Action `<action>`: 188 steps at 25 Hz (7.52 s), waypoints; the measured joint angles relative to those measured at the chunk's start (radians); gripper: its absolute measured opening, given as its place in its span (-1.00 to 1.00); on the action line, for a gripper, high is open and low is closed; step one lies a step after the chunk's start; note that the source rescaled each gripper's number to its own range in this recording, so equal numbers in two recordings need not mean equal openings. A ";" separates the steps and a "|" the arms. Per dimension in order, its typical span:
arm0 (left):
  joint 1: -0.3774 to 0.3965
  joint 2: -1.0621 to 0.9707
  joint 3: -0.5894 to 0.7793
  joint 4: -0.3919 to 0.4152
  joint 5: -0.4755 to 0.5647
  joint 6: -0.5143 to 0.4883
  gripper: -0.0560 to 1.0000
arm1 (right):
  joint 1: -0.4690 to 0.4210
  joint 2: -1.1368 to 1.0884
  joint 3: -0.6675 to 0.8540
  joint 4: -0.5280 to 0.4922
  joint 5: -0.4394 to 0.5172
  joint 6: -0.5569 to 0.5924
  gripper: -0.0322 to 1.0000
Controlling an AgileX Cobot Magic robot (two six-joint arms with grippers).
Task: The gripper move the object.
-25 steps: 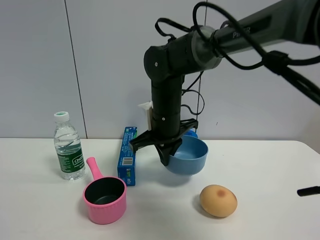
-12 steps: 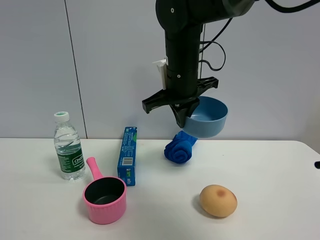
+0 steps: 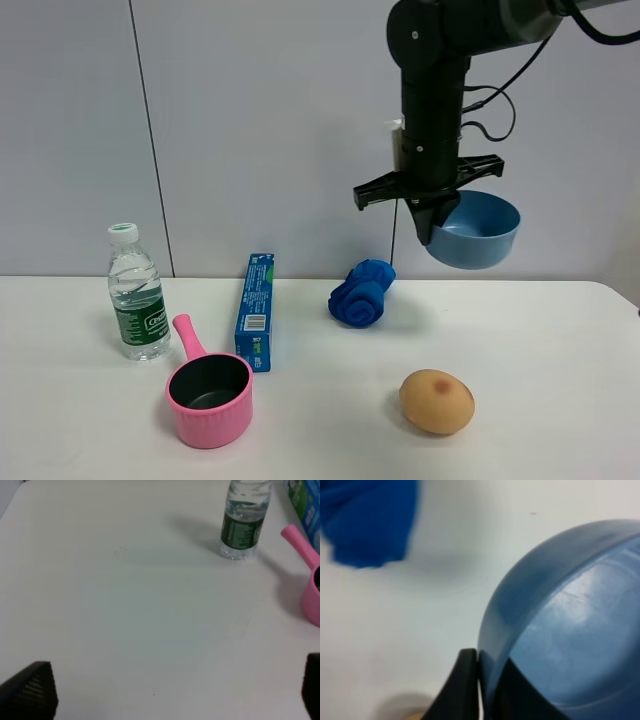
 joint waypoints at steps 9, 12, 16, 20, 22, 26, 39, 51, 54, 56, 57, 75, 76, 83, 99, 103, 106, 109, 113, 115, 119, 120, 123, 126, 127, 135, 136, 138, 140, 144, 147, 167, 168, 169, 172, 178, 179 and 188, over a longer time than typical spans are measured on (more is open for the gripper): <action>0.000 0.000 0.000 0.000 0.000 0.000 1.00 | -0.141 0.026 0.000 0.052 0.001 -0.155 -0.94; 0.000 0.000 0.000 0.000 0.000 0.000 1.00 | -0.145 0.067 0.000 0.054 -0.031 -0.184 -0.94; 0.000 0.000 0.000 0.000 0.000 0.000 1.00 | -0.149 0.140 0.000 0.070 -0.117 -0.199 -0.94; 0.000 0.000 0.000 0.000 0.000 0.000 1.00 | -0.151 0.217 0.000 0.074 -0.195 -0.214 -0.94; 0.000 0.000 0.000 0.000 0.000 0.000 1.00 | -0.155 0.248 0.000 0.072 -0.238 -0.216 -0.94; 0.000 0.000 0.000 0.000 0.000 0.000 1.00 | -0.186 0.276 0.000 0.092 -0.272 -0.217 -0.94; 0.000 0.000 0.000 0.000 0.000 0.000 1.00 | -0.235 0.277 0.000 0.164 -0.306 -0.297 -0.74; 0.000 0.000 0.000 0.000 0.000 0.000 1.00 | -0.235 0.209 0.000 0.160 -0.333 -0.263 0.67; 0.000 0.000 0.000 0.000 0.000 0.000 1.00 | -0.235 0.162 0.000 0.160 -0.274 -0.264 0.68; 0.000 0.000 0.000 0.000 0.000 0.000 1.00 | -0.235 0.117 0.000 0.158 -0.213 -0.269 0.68; 0.000 0.000 0.000 0.000 0.000 0.000 1.00 | -0.235 0.084 0.000 0.157 -0.183 -0.272 0.68; 0.000 0.000 0.000 0.000 0.000 0.000 1.00 | -0.296 -0.523 -0.001 -0.125 -0.116 -0.308 0.69; 0.000 0.000 0.000 0.000 0.000 0.000 1.00 | -0.316 -0.536 -0.001 -0.132 -0.104 -0.308 0.69; 0.000 0.000 0.000 0.000 0.000 0.000 1.00 | -0.445 -0.623 -0.001 -0.173 -0.008 -0.320 0.69; 0.000 0.000 0.000 0.000 0.000 0.000 1.00 | -0.460 -0.936 0.000 0.032 -0.006 -0.413 0.69; 0.000 0.000 0.000 0.000 0.000 0.000 1.00 | -0.460 -1.009 0.005 0.106 -0.003 -0.479 0.69; 0.000 0.000 0.000 0.000 0.000 0.000 1.00 | -0.460 -1.073 0.051 0.108 -0.002 -0.492 0.69; 0.000 0.000 0.000 0.000 0.000 0.000 1.00 | -0.460 -1.147 0.147 0.103 -0.001 -0.492 0.69; 0.000 0.000 0.000 0.000 0.000 0.000 1.00 | -0.460 -1.233 0.324 0.123 -0.001 -0.488 0.69; 0.000 0.000 0.000 0.000 0.000 0.000 1.00 | -0.460 -1.265 0.425 0.163 -0.001 -0.481 0.69; 0.000 0.000 0.000 0.000 0.000 0.000 1.00 | -0.460 -1.336 0.617 0.255 0.001 -0.483 0.69; 0.000 0.000 0.000 0.000 0.000 0.000 1.00 | -0.460 -1.363 0.657 0.262 0.001 -0.484 0.69; 0.000 0.000 0.000 0.000 0.000 0.000 1.00 | -0.460 -1.458 0.787 0.262 -0.011 -0.498 0.69; 0.000 0.000 0.000 0.000 0.000 0.000 1.00 | -0.464 -1.569 0.909 0.262 -0.049 -0.532 0.69; 0.000 0.000 0.000 0.000 0.000 0.000 1.00 | -0.474 -1.596 0.942 0.262 -0.064 -0.537 0.69; 0.000 0.000 0.000 0.000 0.000 0.000 1.00 | -0.550 -1.797 1.235 0.284 -0.133 -0.545 0.69; 0.000 0.000 0.000 0.000 0.000 0.000 1.00 | -0.551 -1.814 1.266 0.289 -0.137 -0.545 0.69; 0.000 0.000 0.000 0.000 0.000 0.000 1.00 | -0.552 -1.848 1.315 0.303 -0.142 -0.545 0.69; 0.000 0.000 0.000 0.000 0.000 0.000 1.00 | -0.552 -1.888 1.361 0.311 -0.143 -0.545 0.69; 0.000 0.000 0.000 0.000 0.000 0.000 1.00 | -0.552 -1.961 1.432 0.312 -0.143 -0.541 0.69; 0.000 0.000 0.000 0.000 0.000 0.000 1.00 | -0.552 -1.995 1.435 0.311 -0.146 -0.525 0.69; 0.000 0.000 0.000 0.000 0.000 0.000 1.00 | -0.552 -2.047 1.435 0.313 -0.149 -0.523 0.93; 0.000 0.000 0.000 0.000 0.000 0.000 1.00 | -0.552 -2.048 1.435 0.313 -0.149 -0.523 0.96; 0.000 0.000 0.000 0.000 0.000 0.000 1.00 | -0.552 -2.048 1.435 0.313 -0.149 -0.523 0.97; 0.000 0.000 0.000 0.000 0.000 0.000 1.00 | -0.552 -2.048 1.435 0.313 -0.149 -0.523 0.99; 0.000 0.000 0.000 0.000 0.000 0.000 1.00 | -0.552 -2.048 1.435 0.313 -0.149 -0.523 0.99; 0.000 0.000 0.000 0.000 0.000 0.000 1.00 | -0.552 -2.048 1.435 0.313 -0.149 -0.523 1.00; 0.000 0.000 0.000 0.000 0.000 0.000 1.00 | -0.552 -2.133 1.434 0.313 -0.148 -0.523 1.00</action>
